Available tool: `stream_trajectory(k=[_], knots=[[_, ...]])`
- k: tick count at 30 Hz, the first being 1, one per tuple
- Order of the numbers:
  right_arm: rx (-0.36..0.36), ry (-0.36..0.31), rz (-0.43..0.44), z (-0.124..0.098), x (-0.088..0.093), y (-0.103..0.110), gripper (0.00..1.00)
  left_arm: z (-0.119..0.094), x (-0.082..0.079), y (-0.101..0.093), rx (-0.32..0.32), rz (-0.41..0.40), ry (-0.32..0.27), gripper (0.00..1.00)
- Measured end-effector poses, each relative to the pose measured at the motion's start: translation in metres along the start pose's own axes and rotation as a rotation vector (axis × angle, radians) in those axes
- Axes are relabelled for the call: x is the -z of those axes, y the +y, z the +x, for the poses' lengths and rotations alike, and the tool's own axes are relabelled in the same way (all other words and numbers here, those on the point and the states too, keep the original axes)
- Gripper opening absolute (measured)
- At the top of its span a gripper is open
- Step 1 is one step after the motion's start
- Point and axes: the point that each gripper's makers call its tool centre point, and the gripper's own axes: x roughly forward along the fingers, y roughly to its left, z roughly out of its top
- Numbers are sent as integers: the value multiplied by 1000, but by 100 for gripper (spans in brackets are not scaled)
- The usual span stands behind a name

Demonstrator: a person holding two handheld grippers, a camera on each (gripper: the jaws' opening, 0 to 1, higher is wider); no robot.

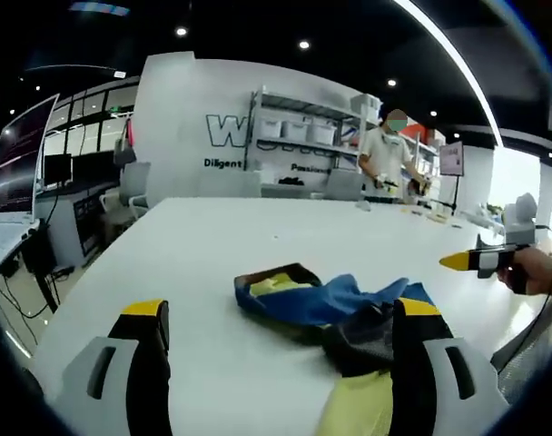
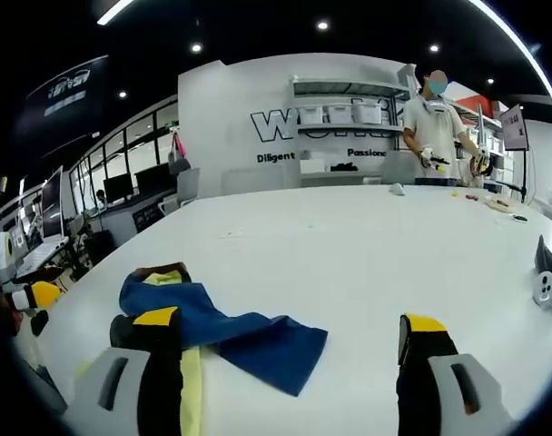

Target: Fold the garment on the visible template until the final outline fits inside the template.

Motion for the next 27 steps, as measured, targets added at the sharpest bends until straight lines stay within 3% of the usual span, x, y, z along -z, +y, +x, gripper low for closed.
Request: stream_trajectory(k=[5,11,22,27], knots=[[-11,11,-5,2,2,4,98,9,-12,-15,45,46,2,96],[-8,13,-2,1,2,4,97,25,-14,-36,109,186,43,94],[39,-5,17,-3,-3,-11,97,51,-24,-79,215,297,51,91],[40,1,-2,-4,-2,-11,98,61,-25,-100,274,305,53,88]])
